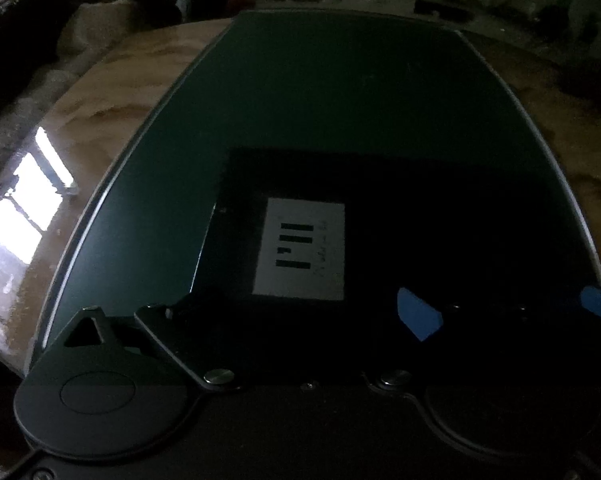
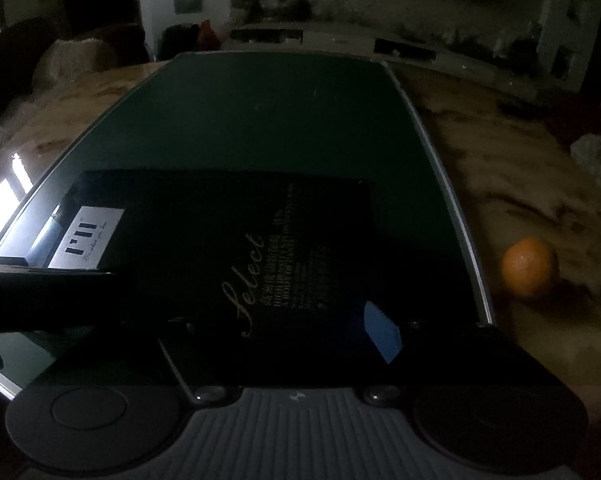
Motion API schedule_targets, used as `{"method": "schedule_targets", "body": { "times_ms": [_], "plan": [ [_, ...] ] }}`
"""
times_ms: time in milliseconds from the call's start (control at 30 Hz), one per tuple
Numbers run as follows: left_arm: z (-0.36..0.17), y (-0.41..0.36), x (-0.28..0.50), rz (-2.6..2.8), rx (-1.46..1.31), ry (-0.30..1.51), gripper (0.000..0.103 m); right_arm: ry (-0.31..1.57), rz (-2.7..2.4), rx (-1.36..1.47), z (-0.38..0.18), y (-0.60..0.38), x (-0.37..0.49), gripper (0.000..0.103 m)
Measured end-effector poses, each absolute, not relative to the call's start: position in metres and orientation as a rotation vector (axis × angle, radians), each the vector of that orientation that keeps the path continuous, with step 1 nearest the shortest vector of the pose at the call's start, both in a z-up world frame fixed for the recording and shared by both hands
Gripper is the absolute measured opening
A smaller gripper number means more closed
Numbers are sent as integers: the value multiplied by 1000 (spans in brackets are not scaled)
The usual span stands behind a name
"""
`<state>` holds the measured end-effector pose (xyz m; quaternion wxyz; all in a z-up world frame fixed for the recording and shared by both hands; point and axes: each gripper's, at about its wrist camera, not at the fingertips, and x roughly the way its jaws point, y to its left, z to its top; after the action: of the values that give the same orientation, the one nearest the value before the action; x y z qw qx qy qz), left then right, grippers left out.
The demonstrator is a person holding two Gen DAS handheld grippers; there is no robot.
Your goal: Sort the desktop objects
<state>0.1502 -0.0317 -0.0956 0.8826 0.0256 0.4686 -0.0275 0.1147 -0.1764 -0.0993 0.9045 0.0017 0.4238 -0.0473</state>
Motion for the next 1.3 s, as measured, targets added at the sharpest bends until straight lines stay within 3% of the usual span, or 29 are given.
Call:
{"method": "schedule_targets", "body": {
  "times_ms": [33, 133, 300, 367, 867, 1300],
  "plan": [
    [-95, -34, 151, -53, 58, 975, 99, 871, -98, 1, -100, -177, 114, 79],
    [-92, -31, 149, -44, 48, 1002, 101, 892, -100, 28, -100, -184, 113, 96],
    [-83, -17, 126, 1, 30, 1019, 101, 912, -87, 44, -93, -184, 95, 97],
    [-79, -10, 112, 13, 28, 1009, 101, 910, -72, 46, -86, -181, 85, 103],
    [-41, 19, 24, 66, 23, 968, 103, 923, -48, 123, -40, -178, -3, 103],
    [-28, 6, -8, 40, 60, 939, 103, 919, -58, 147, -13, -164, -52, 103]
  ]
}}
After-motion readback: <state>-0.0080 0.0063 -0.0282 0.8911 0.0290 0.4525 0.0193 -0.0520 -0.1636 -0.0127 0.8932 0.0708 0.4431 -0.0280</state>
